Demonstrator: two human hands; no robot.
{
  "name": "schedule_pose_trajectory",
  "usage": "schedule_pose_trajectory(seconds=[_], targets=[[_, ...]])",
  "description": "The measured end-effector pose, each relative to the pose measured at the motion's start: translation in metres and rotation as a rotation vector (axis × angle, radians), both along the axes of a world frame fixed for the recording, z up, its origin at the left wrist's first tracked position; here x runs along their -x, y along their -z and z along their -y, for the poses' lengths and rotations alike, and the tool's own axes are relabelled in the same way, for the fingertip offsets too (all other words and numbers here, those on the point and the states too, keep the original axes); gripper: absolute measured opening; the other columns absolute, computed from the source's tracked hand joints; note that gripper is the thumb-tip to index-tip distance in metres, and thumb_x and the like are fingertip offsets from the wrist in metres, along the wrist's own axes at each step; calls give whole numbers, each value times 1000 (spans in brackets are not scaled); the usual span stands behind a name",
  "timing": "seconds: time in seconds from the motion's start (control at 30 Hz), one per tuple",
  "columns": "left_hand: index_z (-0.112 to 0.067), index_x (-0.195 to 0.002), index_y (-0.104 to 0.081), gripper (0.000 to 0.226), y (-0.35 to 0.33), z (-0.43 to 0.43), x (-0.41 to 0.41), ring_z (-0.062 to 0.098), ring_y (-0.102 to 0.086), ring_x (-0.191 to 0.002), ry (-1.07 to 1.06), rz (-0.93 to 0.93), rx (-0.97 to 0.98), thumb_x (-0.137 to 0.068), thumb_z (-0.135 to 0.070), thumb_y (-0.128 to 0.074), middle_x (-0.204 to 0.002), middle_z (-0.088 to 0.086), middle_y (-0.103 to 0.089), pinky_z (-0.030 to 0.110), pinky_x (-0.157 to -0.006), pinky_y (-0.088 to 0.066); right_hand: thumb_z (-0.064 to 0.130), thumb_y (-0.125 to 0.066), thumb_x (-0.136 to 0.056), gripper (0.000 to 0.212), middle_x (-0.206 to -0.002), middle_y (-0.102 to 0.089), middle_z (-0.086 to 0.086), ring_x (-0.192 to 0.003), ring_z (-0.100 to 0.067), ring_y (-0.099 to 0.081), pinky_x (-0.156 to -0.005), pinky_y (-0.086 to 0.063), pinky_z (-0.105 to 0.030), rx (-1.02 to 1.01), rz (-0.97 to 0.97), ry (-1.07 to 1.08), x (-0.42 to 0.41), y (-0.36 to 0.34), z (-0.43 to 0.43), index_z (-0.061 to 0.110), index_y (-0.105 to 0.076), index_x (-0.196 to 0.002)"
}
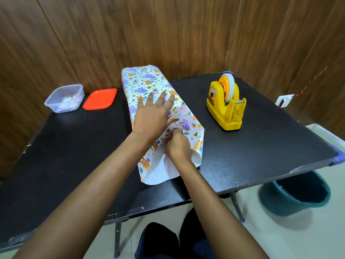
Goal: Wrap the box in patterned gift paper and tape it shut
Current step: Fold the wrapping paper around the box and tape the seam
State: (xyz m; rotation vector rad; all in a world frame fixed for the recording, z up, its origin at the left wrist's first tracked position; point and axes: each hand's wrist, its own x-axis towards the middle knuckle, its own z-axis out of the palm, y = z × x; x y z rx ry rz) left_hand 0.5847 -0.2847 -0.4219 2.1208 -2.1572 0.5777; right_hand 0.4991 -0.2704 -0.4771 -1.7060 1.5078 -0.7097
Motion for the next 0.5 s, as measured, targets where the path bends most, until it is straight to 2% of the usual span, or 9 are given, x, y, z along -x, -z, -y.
schedule_pose_trajectory(seconds=[0.13,0.27,0.5], targets=[[-24,-149,-16,70,1,1,0,34,-16,-143,2,-7,0,-91,-58,-36,-157,6,-17,55,-111,-17,7,-44,-93,27,-113,-61,-16,-106,-33,-57,-71,-37,-32,-54,-21,62,-4,-2,5,2,-45,-120],[-24,-149,-16,70,1,2,-1,34,-16,-143,7,-7,2,-91,-57,-36,-157,6,-17,55,-111,-17,2,-48,-89,21,-110,-63,-16,-103,-33,-59,-69,-38,-32,-99,-19,92,-8,-2,10,2,-51,-110],[-23,-150,-15,69,3,0,1,35,-15,-143,5,3,7,-92,-57,-35,-157,6,-16,55,-110,-17,0,-45,-91,20,-110,-63,-16,-104,-33,-58,-68,-36,-30,-21,-70,113,-7,-4,8,0,-57,-106]])
